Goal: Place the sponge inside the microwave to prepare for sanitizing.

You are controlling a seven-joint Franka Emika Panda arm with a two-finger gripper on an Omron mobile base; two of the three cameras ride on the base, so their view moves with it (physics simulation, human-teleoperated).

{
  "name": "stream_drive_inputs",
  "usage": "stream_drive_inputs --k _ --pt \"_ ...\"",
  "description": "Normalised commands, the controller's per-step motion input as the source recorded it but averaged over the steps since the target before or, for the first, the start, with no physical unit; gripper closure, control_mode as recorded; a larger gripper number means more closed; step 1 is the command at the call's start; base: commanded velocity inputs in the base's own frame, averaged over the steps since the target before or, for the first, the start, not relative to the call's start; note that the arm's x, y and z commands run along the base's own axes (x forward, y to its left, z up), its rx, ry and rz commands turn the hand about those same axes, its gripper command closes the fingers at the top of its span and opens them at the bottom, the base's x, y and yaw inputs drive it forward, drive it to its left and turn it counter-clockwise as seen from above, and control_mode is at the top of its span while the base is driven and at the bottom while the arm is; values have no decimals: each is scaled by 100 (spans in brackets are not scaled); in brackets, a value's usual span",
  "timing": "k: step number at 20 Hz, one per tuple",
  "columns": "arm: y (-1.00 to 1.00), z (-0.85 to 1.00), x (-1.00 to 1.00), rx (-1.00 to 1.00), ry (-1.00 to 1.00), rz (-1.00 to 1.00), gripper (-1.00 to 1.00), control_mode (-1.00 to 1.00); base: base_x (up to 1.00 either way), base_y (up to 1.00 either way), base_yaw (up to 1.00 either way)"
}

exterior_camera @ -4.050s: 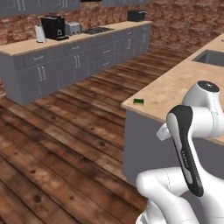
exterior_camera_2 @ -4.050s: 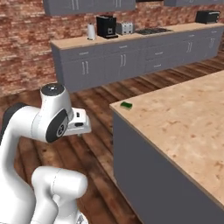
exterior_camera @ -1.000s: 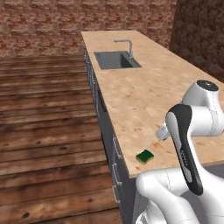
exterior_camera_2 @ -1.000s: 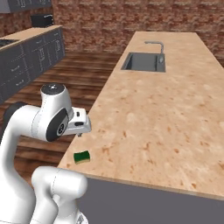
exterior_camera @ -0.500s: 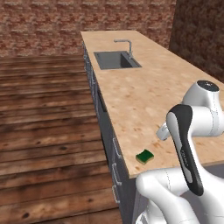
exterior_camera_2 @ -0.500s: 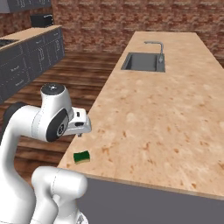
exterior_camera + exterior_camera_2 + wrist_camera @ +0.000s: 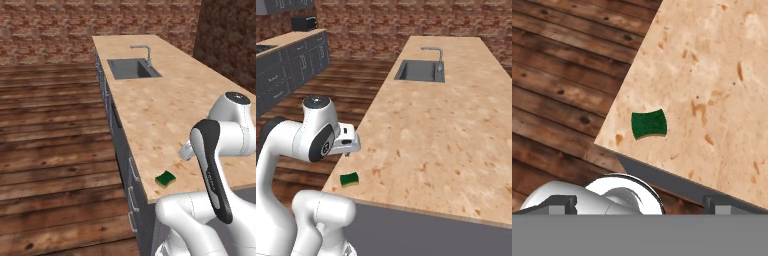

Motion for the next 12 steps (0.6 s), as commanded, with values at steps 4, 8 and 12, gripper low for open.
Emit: stream_drive_inputs --k 4,8,12 --pt "0 0 0 0 0 0 -100 -100 0 0 0" --pt "0 0 0 0 0 0 -100 -100 0 0 0" --pt "0 0 0 0 0 0 -100 -100 0 0 0"
